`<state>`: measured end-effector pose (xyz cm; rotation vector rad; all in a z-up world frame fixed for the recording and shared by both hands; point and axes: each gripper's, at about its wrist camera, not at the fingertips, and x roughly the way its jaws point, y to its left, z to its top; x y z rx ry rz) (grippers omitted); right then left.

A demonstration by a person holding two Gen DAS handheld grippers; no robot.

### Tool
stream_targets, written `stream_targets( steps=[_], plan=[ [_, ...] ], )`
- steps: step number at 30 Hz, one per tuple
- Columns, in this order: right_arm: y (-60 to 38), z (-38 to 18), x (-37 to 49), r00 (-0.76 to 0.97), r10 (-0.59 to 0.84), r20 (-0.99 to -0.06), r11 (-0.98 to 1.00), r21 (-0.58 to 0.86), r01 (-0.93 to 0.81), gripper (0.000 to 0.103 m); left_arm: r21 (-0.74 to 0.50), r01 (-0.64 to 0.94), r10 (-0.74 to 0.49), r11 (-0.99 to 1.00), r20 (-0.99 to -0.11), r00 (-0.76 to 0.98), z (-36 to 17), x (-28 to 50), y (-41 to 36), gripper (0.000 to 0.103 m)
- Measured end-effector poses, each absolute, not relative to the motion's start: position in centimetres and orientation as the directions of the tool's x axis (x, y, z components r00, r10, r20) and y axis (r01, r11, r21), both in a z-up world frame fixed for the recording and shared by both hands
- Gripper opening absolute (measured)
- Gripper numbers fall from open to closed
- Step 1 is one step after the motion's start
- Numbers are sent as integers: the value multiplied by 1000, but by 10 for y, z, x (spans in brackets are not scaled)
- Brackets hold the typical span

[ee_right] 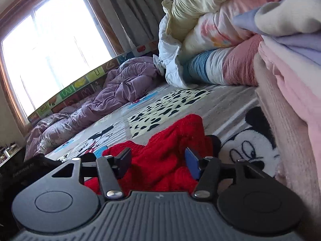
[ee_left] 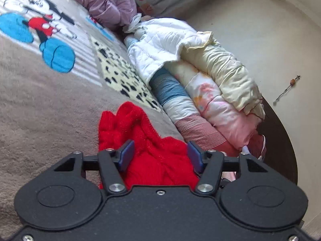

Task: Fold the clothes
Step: 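Lower the folded sweater onto the bed and open both grippers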

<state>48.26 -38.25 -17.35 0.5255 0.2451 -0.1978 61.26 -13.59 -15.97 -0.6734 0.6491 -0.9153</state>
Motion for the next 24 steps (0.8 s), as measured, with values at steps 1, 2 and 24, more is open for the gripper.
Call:
stream_targets(
  steps=[1,2,24],
  plan=[
    [-379,-170,479,955,-137,-262,851,463,248,58,-751,496,-866,435,-199,459,-157,610,-135,58],
    [-376,-166,475,959,-151,-239,855,455,248,58,-748,513,-872,421,-177,457,-152,606,-133,58],
    [-364,-93,374,918,-36,-395,869,442,224,100,-586,396,-661,707,-349,665,-99,496,-97,102]
  ],
)
